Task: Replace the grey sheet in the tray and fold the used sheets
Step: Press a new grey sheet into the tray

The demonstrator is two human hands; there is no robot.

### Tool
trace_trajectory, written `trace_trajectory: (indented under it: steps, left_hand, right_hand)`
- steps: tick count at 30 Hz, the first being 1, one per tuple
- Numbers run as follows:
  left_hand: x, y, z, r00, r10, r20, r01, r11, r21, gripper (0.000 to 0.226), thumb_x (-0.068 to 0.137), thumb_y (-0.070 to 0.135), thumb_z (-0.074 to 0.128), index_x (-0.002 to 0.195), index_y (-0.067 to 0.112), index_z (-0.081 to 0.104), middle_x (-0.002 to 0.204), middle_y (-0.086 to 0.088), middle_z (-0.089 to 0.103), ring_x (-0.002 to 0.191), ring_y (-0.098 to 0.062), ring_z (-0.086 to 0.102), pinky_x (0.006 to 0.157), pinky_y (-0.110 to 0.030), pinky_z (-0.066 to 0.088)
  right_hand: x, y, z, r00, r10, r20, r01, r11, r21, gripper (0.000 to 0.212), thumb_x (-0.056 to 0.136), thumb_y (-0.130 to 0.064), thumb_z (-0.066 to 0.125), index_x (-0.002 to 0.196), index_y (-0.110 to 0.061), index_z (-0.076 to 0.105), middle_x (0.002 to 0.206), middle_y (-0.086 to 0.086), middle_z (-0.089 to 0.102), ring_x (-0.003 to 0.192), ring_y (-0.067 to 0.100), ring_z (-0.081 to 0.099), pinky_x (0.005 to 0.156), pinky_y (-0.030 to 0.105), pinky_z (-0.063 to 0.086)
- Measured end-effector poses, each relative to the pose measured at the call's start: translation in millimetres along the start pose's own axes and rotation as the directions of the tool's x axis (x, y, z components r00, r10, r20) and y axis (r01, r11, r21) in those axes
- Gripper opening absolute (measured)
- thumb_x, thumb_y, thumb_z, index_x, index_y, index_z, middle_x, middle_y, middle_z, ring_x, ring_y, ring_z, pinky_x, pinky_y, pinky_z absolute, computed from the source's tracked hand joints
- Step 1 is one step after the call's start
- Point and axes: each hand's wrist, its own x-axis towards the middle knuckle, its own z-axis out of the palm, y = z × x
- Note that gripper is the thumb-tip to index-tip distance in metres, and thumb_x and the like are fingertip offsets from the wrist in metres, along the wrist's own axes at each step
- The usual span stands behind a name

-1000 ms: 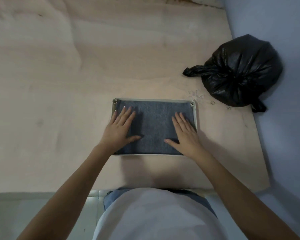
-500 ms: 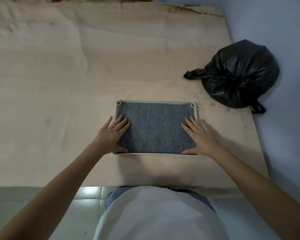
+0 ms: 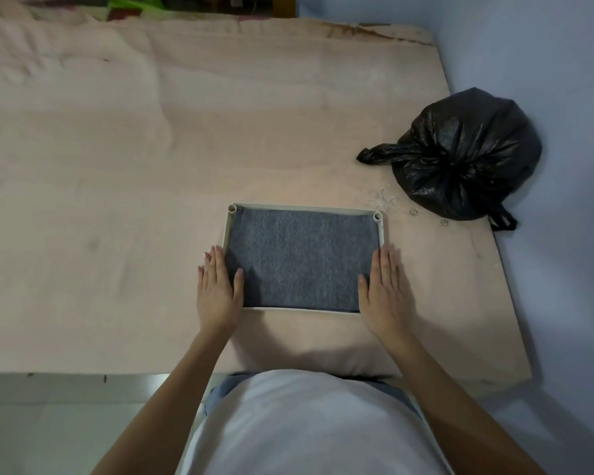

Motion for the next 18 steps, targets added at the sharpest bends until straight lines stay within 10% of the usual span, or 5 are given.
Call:
trace_trajectory:
  steps: [18]
  left_hand:
    - [-16, 18, 16, 0.997, 0.03, -0.065, -0.03, 1.0, 0.004, 0.051, 0.099, 0.012, 0.039, 0.145, -0.005, 0.022, 0.15, -0.022, 0.03, 0.142, -0.033, 0.024, 0.119, -0.04, 0.012]
  right_hand:
    - [-2, 25, 2, 1.0, 0.013, -0.009, -0.013, 1.0, -0.022, 0.059, 0.098, -0.02, 0.04, 0.148, 0.001, 0.016, 0.157, 0.016, 0.01, 0.147, 0.025, 0.005, 0.12, 0.036, 0.001]
